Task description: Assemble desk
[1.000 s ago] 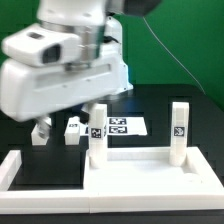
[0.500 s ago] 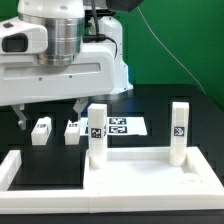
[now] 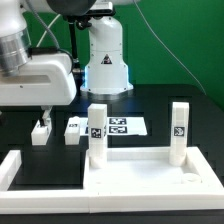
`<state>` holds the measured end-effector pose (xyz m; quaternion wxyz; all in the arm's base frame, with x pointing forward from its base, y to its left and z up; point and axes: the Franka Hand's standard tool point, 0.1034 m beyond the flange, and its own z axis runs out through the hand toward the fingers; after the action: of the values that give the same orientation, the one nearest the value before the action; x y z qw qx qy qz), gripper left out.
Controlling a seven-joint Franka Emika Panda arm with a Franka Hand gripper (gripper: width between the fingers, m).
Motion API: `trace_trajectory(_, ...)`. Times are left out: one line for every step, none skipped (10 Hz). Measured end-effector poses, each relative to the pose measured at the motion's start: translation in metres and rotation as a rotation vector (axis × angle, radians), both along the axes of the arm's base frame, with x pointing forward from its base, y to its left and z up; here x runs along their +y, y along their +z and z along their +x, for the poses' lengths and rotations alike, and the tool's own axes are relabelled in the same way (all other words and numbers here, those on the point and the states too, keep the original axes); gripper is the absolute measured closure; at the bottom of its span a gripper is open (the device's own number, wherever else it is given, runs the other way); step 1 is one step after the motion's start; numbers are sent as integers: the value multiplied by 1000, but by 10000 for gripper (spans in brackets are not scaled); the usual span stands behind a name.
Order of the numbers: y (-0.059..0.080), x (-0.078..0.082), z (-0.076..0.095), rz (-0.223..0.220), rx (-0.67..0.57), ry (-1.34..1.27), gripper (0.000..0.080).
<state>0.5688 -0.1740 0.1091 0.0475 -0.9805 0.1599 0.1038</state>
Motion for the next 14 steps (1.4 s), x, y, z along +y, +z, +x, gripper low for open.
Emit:
trace_trajectory(0, 1, 2, -9, -1, -42, 151)
trace_trajectory(0, 2, 2, -18, 5, -91, 151)
trace_trajectory(-1, 3, 2, -40, 21, -211, 151)
trace_trajectory(-1, 3, 1, -31, 19, -179, 151)
trace_trajectory(-6, 5, -16, 40, 72, -214, 151)
trace_trajectory(-13, 3, -41, 115, 123, -203, 151)
trace_trajectory(-14, 1, -53, 140, 158, -208, 151)
trace_trajectory(-13, 1, -53, 142, 158, -209, 151)
trace_trajectory(-13, 1, -52, 140, 156, -207, 151)
trace_trajectory(-14, 1, -53, 140, 157, -207, 151)
trace_trajectory(-14, 2, -53, 140, 158, -207, 151)
trace_trajectory(-15, 2, -53, 140, 158, -207, 151)
trace_trajectory(-15, 3, -61, 158, 189, -215, 151)
trace_trajectory(-16, 2, -84, 210, 274, -243, 151)
